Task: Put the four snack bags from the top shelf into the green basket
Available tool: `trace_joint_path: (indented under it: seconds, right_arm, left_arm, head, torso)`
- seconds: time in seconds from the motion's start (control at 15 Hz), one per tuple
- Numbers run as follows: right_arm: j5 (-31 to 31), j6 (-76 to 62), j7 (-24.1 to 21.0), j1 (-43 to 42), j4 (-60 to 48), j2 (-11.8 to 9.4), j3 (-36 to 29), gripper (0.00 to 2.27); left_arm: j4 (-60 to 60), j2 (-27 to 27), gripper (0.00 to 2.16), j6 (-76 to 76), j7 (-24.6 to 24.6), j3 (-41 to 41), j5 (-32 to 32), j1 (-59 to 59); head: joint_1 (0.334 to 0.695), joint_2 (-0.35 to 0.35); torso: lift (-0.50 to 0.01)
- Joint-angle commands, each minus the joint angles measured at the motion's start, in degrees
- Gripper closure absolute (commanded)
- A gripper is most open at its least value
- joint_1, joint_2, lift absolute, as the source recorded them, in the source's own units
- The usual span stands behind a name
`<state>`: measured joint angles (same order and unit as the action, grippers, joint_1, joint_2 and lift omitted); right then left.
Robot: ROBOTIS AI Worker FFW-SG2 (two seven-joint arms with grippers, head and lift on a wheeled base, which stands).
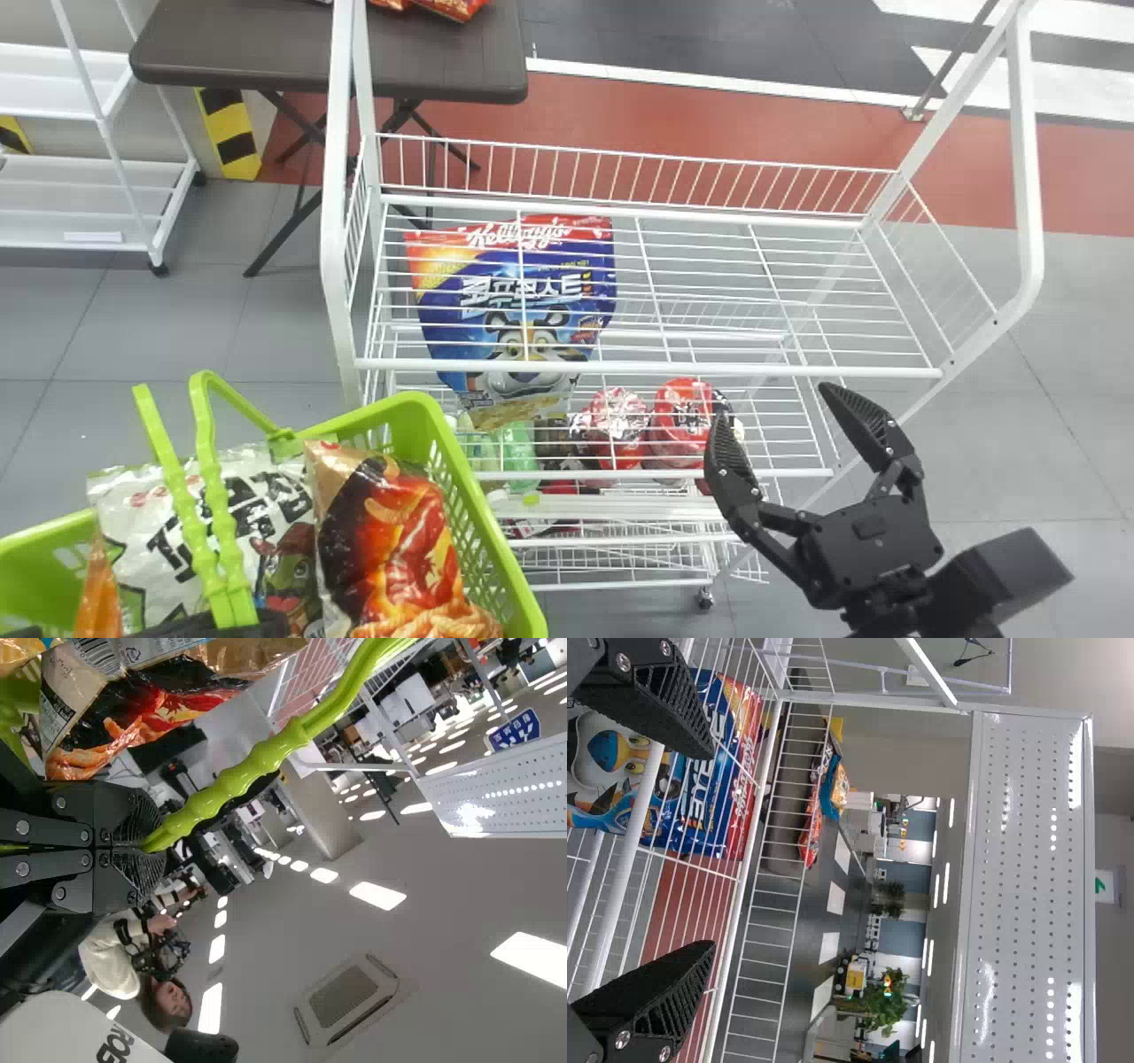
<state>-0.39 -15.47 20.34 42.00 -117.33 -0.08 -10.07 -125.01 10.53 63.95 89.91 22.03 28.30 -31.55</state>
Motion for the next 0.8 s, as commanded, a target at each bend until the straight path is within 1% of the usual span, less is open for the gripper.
trace_joint_path:
  seconds: [0.0,0.73]
  right_arm:
    - [0.6,0.0,-0.1,-0.2,0.3,0.1,0.0,0.05]
    - [0.5,0.0,-0.4,-0.2,1.2,0.1,-0.4,0.06]
  left_arm:
    - [-0.1,-0.1,2.15,0.9,0.7,-0.1,-0.4,-0.1]
    - [-0.2,-0.7,2.15,1.2,0.7,-0.4,-1.0,-0.2]
  head:
    - [0.695,-0.187]
    - [0.695,-0.198]
  torso:
    - [-0.004]
    - [-0.004]
